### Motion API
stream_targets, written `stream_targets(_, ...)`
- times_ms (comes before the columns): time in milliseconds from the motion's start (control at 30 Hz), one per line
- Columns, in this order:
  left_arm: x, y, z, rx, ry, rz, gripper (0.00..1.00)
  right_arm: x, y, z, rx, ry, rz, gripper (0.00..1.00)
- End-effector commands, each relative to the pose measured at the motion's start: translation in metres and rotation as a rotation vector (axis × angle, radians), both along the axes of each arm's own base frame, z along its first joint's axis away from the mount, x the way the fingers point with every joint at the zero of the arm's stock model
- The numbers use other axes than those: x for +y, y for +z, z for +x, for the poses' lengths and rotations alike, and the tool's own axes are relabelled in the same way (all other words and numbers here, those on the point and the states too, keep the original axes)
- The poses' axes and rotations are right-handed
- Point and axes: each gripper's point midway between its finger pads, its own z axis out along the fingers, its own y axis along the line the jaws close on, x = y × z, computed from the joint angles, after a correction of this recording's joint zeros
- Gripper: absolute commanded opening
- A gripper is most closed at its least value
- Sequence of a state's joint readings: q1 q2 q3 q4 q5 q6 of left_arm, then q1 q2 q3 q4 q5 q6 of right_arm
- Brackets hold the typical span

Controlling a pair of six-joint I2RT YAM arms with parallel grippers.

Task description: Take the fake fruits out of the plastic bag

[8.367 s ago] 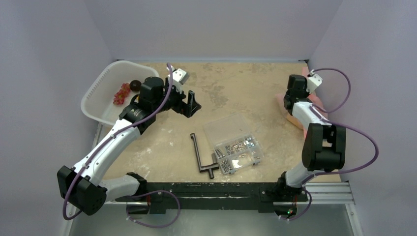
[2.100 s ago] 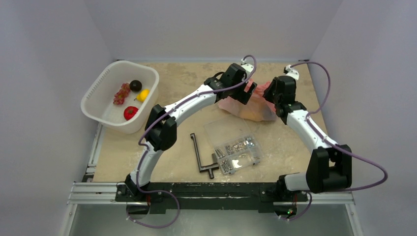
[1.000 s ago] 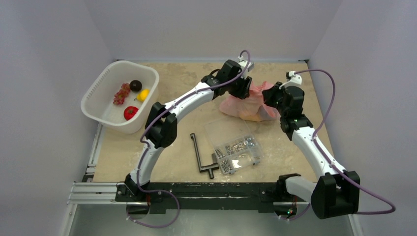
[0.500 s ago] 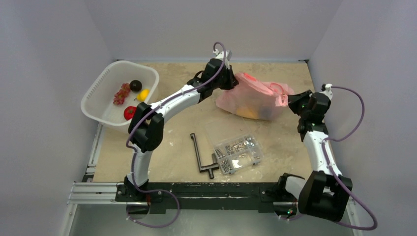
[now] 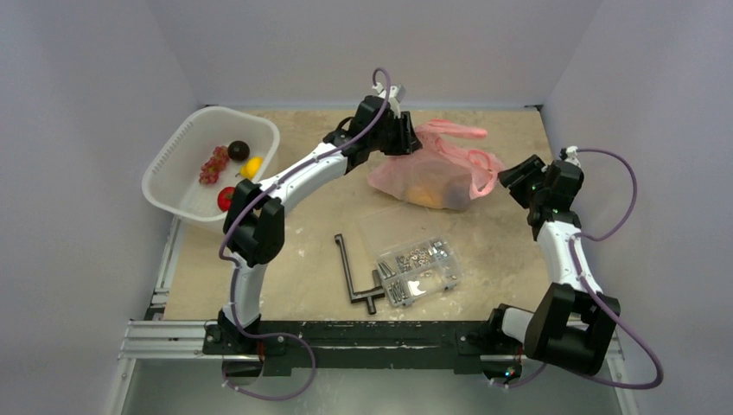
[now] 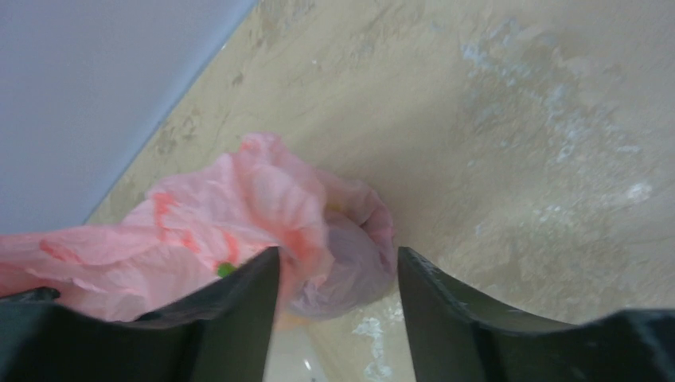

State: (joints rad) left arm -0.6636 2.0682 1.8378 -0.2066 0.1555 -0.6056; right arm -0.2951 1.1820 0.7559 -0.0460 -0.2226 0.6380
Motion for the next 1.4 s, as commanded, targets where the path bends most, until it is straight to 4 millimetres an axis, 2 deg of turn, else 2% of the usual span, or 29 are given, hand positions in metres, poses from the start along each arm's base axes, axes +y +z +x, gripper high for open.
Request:
stream_targets(0, 0.007, 0.044, -0.016, -0.116, -0.046, 0.115, 0.57, -0.006, 0.045, -0.002, -0.08, -0.003, -0.178, 0.69)
stream_targets(33, 0.009, 0.048, -0.02, -0.147, -0.053, 0.163, 0.64, 0.001, 0.049, -0.001, -0.085, 0.015, -0.195, 0.72)
stream_targets(67, 0.011, 0.053, -0.023, -0.187, -0.062, 0.206, 0.75, 0.006, 0.052, -0.001, -0.081, 0.03, -0.21, 0.77)
stream_targets(100, 0.012, 0.058, -0.026, -0.21, -0.064, 0.238, 0.9, 0.013, 0.054, -0.001, -0.08, 0.051, -0.221, 0.8)
stream_targets(133, 0.015, 0.062, -0.028, -0.23, -0.06, 0.269, 0.99, 0.02, 0.057, -0.001, -0.089, 0.072, -0.218, 0.83)
stream_targets(167, 0.017, 0.067, -0.029, -0.251, -0.051, 0.3, 1.0, 0.026, 0.061, -0.002, -0.104, 0.088, -0.212, 0.85)
stream_targets(267, 0.027, 0.079, -0.034, -0.293, -0.001, 0.379, 1.0, 0.046, 0.066, -0.002, -0.117, 0.151, -0.208, 0.93)
stream_targets(433, 0.027, 0.092, -0.032, -0.347, 0.033, 0.385, 1.0, 0.072, 0.056, -0.006, -0.11, 0.224, -0.162, 0.99)
stream_targets(733, 0.01, 0.07, -0.017, -0.429, -0.048, 0.527, 1.0, 0.1, 0.061, 0.001, -0.127, 0.299, -0.089, 0.99)
stream_targets(767, 0.01, 0.068, -0.013, -0.439, -0.045, 0.543, 1.0, 0.099, 0.06, 0.003, -0.124, 0.29, -0.087, 0.99)
stream_targets(833, 0.007, 0.066, -0.005, -0.456, -0.038, 0.56, 1.0, 0.109, 0.056, 0.005, -0.122, 0.308, -0.094, 0.99)
stream_targets(967, -0.003, 0.061, 0.004, -0.488, -0.051, 0.566, 0.94, 0.113, 0.047, 0.019, -0.112, 0.316, -0.117, 0.99)
stream_targets(1033, -0.01, 0.059, 0.008, -0.504, -0.059, 0.552, 0.77, 0.11, 0.048, 0.027, -0.111, 0.288, -0.118, 0.91)
stream_targets(1167, -0.025, 0.083, 0.018, -0.586, -0.036, 0.46, 0.42, 0.092, 0.063, 0.036, -0.125, 0.171, -0.136, 0.33)
stream_targets(1267, -0.034, 0.117, 0.028, -0.681, 0.003, 0.368, 0.09, 0.081, 0.082, 0.039, -0.15, 0.109, -0.15, 0.01)
stream_targets(1300, -0.036, 0.129, 0.031, -0.713, 0.02, 0.334, 0.0, 0.076, 0.087, 0.04, -0.152, 0.093, -0.165, 0.0)
stream_targets(1367, -0.038, 0.149, 0.041, -0.765, 0.047, 0.278, 0.0, 0.072, 0.094, 0.044, -0.16, 0.091, -0.179, 0.0)
